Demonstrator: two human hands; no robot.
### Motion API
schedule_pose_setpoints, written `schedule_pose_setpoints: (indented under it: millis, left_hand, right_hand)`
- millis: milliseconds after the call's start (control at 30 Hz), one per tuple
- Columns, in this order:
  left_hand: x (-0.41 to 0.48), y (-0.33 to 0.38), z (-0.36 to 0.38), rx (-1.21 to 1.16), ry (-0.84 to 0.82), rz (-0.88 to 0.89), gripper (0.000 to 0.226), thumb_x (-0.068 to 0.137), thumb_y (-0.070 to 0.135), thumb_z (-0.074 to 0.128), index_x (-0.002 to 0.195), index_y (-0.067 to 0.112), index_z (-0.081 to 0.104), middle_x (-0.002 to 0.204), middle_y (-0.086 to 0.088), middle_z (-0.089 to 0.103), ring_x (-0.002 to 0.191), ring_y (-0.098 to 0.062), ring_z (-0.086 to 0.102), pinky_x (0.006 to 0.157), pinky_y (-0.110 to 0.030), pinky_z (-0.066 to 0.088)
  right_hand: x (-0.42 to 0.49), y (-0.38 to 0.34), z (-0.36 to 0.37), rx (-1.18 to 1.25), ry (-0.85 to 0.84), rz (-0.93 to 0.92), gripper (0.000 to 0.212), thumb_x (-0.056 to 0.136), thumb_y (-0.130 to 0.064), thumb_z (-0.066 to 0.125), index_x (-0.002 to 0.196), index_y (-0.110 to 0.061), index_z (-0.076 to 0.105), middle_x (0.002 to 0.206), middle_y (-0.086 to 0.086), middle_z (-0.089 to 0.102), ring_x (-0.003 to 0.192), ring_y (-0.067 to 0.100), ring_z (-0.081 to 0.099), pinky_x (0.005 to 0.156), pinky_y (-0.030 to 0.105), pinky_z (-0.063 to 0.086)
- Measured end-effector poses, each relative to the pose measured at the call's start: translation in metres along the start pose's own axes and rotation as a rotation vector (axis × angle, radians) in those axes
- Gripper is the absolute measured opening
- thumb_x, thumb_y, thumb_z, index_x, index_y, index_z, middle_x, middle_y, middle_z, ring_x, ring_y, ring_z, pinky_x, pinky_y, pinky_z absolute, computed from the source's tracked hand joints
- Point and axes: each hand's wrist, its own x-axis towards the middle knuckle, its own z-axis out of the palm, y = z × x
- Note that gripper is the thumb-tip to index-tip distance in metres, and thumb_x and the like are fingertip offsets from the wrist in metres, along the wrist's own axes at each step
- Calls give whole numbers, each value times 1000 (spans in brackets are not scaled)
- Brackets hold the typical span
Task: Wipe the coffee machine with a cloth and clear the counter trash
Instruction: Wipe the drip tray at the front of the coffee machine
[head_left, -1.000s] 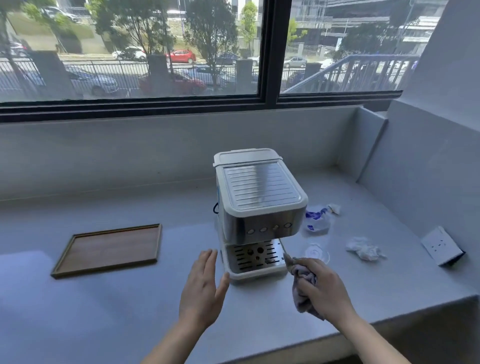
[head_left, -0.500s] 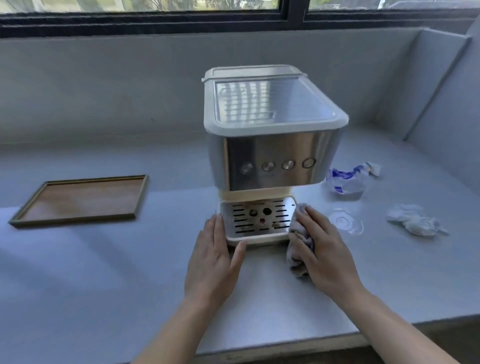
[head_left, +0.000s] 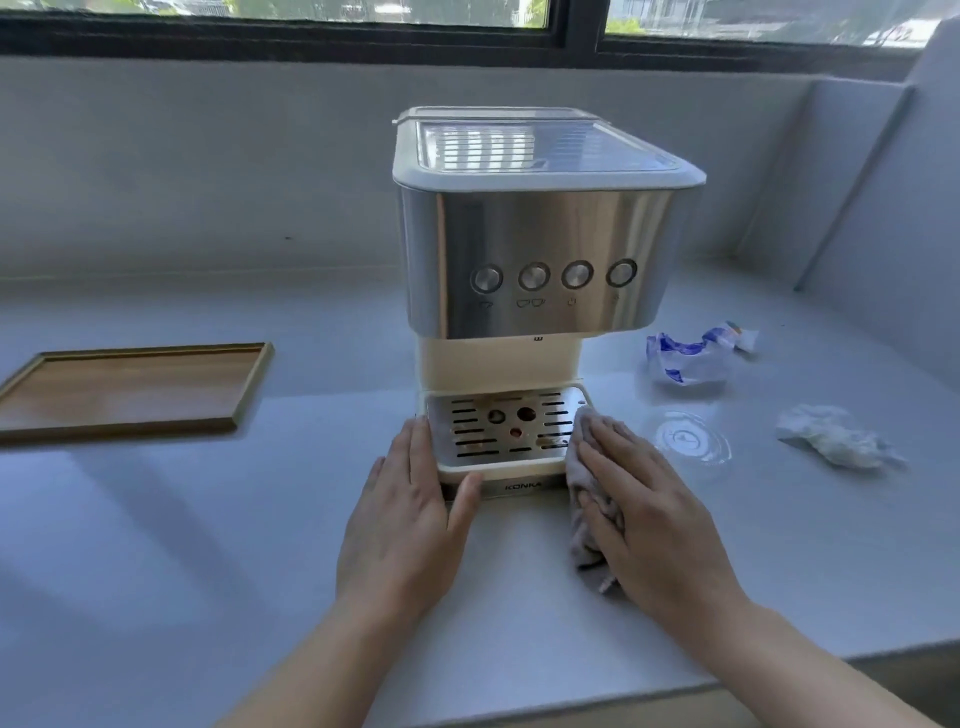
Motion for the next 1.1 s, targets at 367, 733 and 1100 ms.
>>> schedule_pose_setpoints:
  millis: [367,733,1100]
  left_hand:
    - [2,4,1,4,23,-2,75,90,70,18,152,34,-3,163,13,11,147,-5,13,120,-34,23]
    - [2,3,2,2,24,1,76,90,69,17,153,31,-2,163,11,12,147,-5,13,120,-34,22]
    - [2,4,2,-14,39,16,76,90,69,18,153,30,3,162,11,16,145,-5,15,119,-34,24]
  right_hand:
    - [82,7,1,-23,-186,81,21,94,-21,47,81,-12,61,96,-3,63,83,18,59,76,34,50]
    - [92,8,-2,9,-203,21,23,94,-14,42,82,-18,61,69,-2,68,72,18,63,73,33,51]
    - [115,7,6,23,-300,-58,22,85,-14,45,81,-16,67,70,8,69,59,26,63,55,31,53]
